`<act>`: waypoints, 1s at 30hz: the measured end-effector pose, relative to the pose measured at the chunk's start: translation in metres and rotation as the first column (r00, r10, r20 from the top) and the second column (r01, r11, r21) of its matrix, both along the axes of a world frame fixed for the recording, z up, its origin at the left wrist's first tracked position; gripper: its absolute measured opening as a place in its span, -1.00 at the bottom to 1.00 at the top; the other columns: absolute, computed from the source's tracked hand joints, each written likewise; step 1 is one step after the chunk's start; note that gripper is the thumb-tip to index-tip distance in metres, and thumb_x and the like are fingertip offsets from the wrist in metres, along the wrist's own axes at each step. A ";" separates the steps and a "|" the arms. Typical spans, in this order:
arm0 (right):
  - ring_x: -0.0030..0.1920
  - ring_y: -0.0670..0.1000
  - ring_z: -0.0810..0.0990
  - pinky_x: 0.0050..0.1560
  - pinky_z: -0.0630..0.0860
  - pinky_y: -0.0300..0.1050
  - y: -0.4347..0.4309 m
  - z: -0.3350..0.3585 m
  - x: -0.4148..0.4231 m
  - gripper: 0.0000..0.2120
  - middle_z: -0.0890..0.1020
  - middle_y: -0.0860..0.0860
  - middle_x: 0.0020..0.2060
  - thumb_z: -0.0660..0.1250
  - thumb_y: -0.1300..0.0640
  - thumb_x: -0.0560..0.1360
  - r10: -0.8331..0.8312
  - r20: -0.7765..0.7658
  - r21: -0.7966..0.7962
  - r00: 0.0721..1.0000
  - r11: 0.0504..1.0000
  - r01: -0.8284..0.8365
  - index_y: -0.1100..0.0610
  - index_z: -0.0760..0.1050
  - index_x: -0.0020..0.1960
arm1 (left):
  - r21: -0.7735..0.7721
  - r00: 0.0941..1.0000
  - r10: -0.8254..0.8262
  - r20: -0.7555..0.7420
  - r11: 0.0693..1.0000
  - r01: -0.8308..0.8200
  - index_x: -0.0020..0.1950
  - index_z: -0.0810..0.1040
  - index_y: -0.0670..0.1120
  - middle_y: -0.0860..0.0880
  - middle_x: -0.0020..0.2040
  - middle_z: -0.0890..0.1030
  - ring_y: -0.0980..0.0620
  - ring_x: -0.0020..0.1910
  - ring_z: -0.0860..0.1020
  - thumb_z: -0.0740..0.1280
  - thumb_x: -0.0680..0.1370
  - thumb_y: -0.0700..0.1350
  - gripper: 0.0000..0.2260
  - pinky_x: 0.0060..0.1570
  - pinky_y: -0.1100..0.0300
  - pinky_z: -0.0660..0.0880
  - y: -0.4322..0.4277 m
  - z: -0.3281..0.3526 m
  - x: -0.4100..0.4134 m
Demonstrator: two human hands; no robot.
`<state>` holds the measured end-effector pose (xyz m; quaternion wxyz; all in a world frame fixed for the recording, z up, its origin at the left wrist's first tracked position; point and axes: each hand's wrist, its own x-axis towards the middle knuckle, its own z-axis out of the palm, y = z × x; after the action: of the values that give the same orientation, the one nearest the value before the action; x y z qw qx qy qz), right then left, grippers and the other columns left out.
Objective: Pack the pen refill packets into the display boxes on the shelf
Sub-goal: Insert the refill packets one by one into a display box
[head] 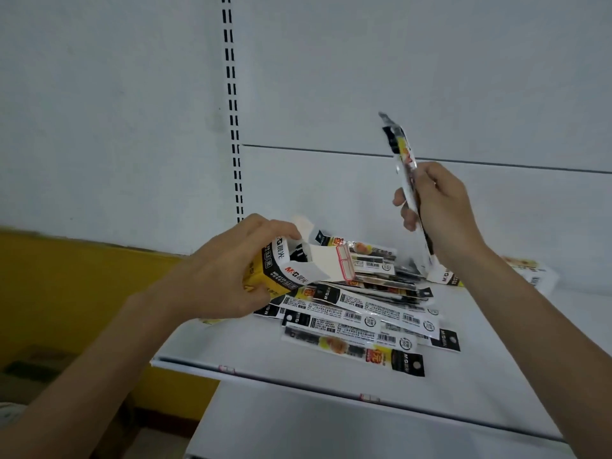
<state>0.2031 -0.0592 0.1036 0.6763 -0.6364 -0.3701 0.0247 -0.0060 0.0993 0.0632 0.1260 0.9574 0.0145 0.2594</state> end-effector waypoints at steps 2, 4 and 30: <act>-0.60 -0.12 0.27 -0.55 0.24 -0.28 0.003 0.008 -0.005 -0.64 0.44 -0.03 -0.48 0.03 -0.08 0.62 0.110 -0.205 0.023 0.973 0.994 -0.107 0.11 0.48 -0.08 | 0.031 1.000 0.006 -0.009 1.000 -0.006 0.23 0.30 0.21 0.14 0.09 0.36 0.12 0.00 0.45 0.21 0.29 0.12 -0.51 -0.15 0.31 0.49 -0.002 0.001 0.001; -0.59 -0.12 0.24 -0.57 0.21 -0.30 0.005 0.012 -0.012 -0.59 0.40 -0.03 -0.50 0.05 -0.13 0.59 0.282 -0.343 0.104 0.896 0.959 -0.263 0.17 0.48 -0.08 | 0.023 1.000 0.008 0.000 1.000 -0.008 0.24 0.32 0.17 0.15 0.11 0.36 0.09 0.04 0.47 0.25 0.31 0.05 -0.52 -0.12 0.24 0.51 -0.004 0.000 0.001; -0.54 -0.05 0.47 -0.55 0.37 -0.24 0.035 -0.010 -0.075 -0.73 0.63 0.11 -0.36 0.44 0.09 0.42 0.263 -0.140 -0.028 0.955 0.963 -0.269 0.26 0.46 -0.09 | -0.117 0.971 0.205 0.121 0.975 -0.191 0.33 0.09 0.29 0.17 0.15 0.42 0.13 0.09 0.46 0.46 0.36 -0.18 -0.24 -0.02 0.25 0.50 -0.015 -0.010 -0.008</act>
<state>0.1281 -0.0245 0.0936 0.6752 -0.5932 -0.4053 0.1671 -0.0138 0.0846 0.0536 0.1499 0.9239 0.1152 0.3325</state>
